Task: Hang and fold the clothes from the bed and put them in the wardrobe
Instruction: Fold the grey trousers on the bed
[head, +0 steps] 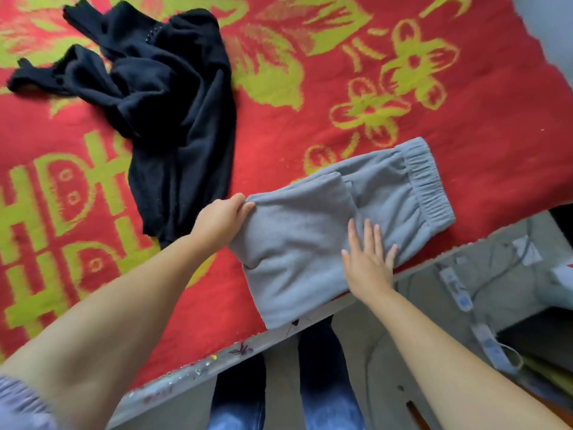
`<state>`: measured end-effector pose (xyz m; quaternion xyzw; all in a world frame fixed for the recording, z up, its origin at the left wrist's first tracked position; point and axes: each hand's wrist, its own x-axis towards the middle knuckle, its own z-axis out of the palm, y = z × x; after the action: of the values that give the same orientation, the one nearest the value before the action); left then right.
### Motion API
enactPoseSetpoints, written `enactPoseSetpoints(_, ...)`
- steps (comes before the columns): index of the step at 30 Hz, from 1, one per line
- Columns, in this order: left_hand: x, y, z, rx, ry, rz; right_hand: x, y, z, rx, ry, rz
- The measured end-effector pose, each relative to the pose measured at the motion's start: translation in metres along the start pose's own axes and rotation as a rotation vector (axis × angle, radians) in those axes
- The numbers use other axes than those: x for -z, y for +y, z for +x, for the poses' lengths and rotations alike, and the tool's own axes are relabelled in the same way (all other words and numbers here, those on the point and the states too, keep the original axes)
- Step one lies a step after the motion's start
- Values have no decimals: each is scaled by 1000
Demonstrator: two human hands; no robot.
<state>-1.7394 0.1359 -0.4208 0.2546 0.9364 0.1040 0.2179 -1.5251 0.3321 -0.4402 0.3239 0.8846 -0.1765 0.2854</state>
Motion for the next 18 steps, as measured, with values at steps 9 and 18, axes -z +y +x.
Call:
enactPoseSetpoints(9,-3,-16,-4,132,-85,-211,-39,-91,-97,-17,533,737)
enactPoseSetpoints(18,-3,-44,-27,-1,-33,-289,-88,-160,-117,-766,180,1442)
